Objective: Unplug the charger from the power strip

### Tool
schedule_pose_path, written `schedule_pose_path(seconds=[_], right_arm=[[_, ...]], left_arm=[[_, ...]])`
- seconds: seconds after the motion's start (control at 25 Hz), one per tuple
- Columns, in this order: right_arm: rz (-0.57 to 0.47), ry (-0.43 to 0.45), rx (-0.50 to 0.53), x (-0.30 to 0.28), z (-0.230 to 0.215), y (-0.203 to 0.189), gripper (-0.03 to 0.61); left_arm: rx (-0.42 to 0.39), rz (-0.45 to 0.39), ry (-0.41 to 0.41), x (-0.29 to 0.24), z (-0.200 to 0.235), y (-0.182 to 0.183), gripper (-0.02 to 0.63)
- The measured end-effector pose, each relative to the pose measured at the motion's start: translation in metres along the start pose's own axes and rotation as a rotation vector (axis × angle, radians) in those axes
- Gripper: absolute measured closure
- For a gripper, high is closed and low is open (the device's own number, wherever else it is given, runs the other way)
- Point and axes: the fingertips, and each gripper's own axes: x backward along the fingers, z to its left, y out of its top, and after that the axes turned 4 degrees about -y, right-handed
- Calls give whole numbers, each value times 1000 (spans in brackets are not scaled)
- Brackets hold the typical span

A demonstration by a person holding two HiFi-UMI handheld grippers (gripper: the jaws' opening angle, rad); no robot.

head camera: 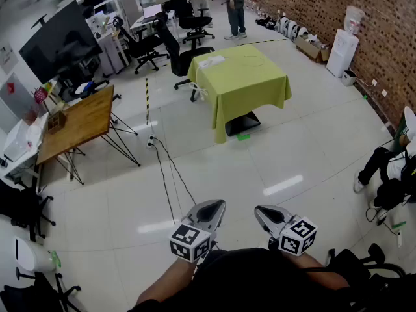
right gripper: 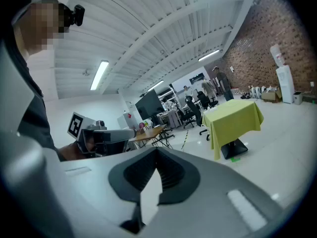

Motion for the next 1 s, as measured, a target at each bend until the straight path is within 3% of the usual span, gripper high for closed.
schedule_pose_path(seconds=[1.0], right_arm=[[18,-4,0,-4,5,-3,575]], left_arm=[[5,-11,8,7,4,-1,606]])
